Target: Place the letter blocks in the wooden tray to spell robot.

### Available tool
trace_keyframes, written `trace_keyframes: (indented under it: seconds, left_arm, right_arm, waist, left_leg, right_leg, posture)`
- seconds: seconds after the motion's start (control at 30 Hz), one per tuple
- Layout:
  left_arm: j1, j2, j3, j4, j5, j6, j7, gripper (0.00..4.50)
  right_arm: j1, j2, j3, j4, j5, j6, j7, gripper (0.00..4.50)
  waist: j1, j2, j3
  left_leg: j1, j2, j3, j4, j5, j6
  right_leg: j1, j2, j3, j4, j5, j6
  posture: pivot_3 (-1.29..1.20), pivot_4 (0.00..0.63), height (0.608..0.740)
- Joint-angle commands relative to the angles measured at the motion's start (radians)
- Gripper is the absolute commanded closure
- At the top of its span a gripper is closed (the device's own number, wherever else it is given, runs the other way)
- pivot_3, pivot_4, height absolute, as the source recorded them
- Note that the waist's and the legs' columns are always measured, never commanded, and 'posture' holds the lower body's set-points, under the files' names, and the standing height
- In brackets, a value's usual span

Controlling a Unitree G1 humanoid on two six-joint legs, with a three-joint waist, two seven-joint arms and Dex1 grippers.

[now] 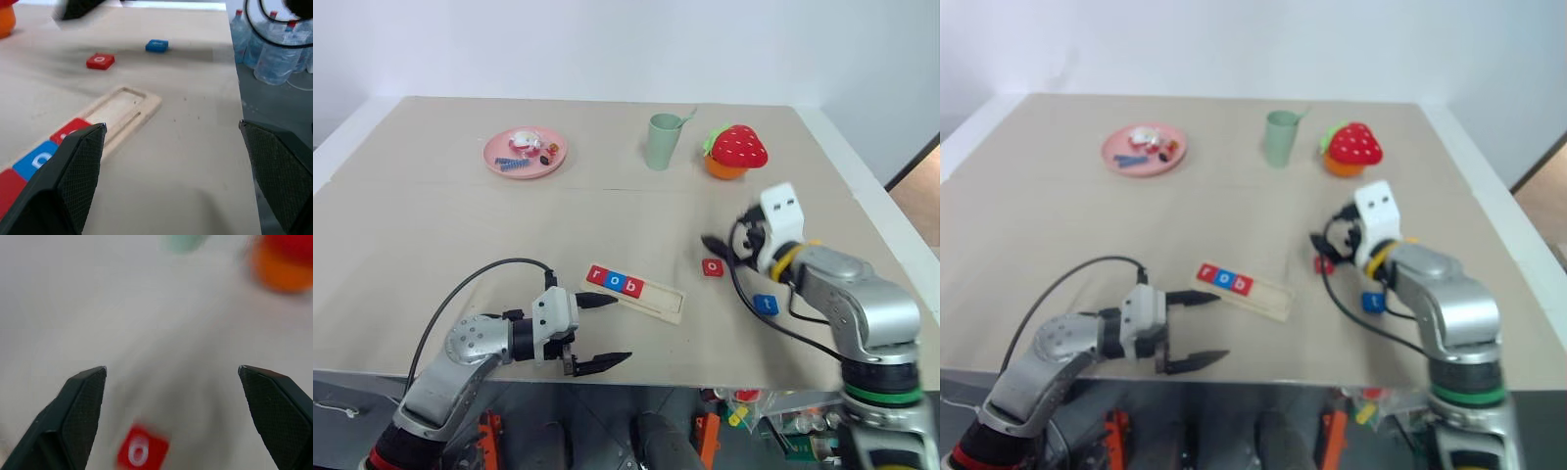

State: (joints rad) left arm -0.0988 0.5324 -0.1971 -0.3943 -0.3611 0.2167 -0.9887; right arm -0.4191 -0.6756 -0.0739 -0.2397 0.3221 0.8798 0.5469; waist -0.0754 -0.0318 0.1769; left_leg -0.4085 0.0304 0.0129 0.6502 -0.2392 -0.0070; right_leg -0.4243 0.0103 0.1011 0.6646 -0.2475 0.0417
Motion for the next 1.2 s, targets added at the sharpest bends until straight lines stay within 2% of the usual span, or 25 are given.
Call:
trace_keyframes:
  seconds: [0.03, 0.13, 0.3, 0.4, 0.8, 0.83, 1.1, 1.2]
  left_arm:
    - [0.002, 0.006, 0.004, -0.013, -0.002, -0.02, -0.002, 0.0]
    - [0.004, 0.009, 0.005, -0.015, -0.002, -0.02, -0.003, 0.0]
    - [0.005, 0.011, 0.01, -0.019, 0.001, -0.013, 0.005, 0.0]
    - [0.013, 0.013, 0.015, -0.031, 0.001, -0.003, 0.018, 0.0]
    - [0.039, 0.035, 0.014, -0.062, -0.002, 0.003, 0.04, 0.0]
    - [0.041, 0.037, 0.014, -0.063, -0.003, 0.002, 0.041, 0.0]
    - [0.044, 0.044, 0.01, -0.053, 0.002, -0.005, 0.037, 0.0]
    - [0.037, 0.046, 0.008, -0.047, 0.004, -0.006, 0.031, 0.0]
  right_arm:
    - [0.005, -0.113, 0.05, 0.264, -0.077, -0.478, 0.306, 0.05]
    - [-0.043, -0.132, 0.081, 0.44, -0.1, -0.72, 0.456, 0.05]
    - [-0.126, -0.104, 0.109, 0.6, -0.107, -0.858, 0.582, 0.05]
    - [-0.155, -0.076, 0.118, 0.66, -0.12, -0.908, 0.601, 0.05]
    - [-0.218, -0.027, 0.147, 0.867, -0.193, -0.993, 0.624, 0.05]
    - [-0.22, -0.026, 0.147, 0.873, -0.193, -0.994, 0.628, 0.29]
    - [-0.198, -0.015, 0.135, 0.825, -0.167, -0.944, 0.642, 0.29]
    - [-0.179, -0.022, 0.136, 0.761, -0.143, -0.866, 0.659, 0.29]
  waist:
    - [0.0, 0.0, 0.0]
    - [-0.001, 0.0, 0.0]
    - [-0.002, 0.0, 0.001]
    - [-0.001, 0.0, 0.001]
    - [0.001, 0.0, 0.001]
    - [0.001, 0.0, 0.001]
    - [0.001, 0.0, 0.001]
    - [0.001, 0.0, 0.001]
  left_leg:
    - [0.0, 0.0, 0.001, 0.0, -0.001, 0.001]
    - [0.001, 0.0, 0.003, 0.001, -0.001, 0.001]
    - [0.003, 0.001, 0.004, 0.003, 0.0, 0.001]
    - [0.003, 0.001, 0.003, 0.005, 0.002, 0.0]
    - [0.004, 0.0, 0.006, 0.005, 0.002, -0.001]
    - [0.004, 0.0, 0.006, 0.005, 0.002, -0.001]
    - [0.004, 0.001, 0.006, 0.005, 0.002, -0.001]
    - [0.005, 0.001, 0.006, 0.005, 0.002, -0.001]
  right_leg:
    - [0.0, 0.0, 0.001, 0.0, 0.0, 0.0]
    - [0.0, 0.0, 0.001, 0.0, 0.0, 0.001]
    - [0.001, 0.002, 0.004, 0.001, 0.004, 0.002]
    - [0.003, 0.001, 0.003, 0.001, 0.005, 0.003]
    - [0.003, 0.0, 0.006, 0.001, 0.01, -0.001]
    - [0.003, 0.0, 0.006, 0.001, 0.01, -0.001]
    - [0.003, 0.0, 0.007, 0.001, 0.011, -0.001]
    - [0.003, 0.0, 0.007, 0.001, 0.011, -0.001]
  posture:
    - [0.0, 0.15, 0.74]
    - [0.0, 0.15, 0.74]
    - [0.0, 0.15, 0.74]
    - [0.0, 0.15, 0.74]
    - [0.0, 0.15, 0.74]
    - [0.0, 0.15, 0.74]
    - [0.0, 0.15, 0.74]
    - [0.0, 0.15, 0.74]
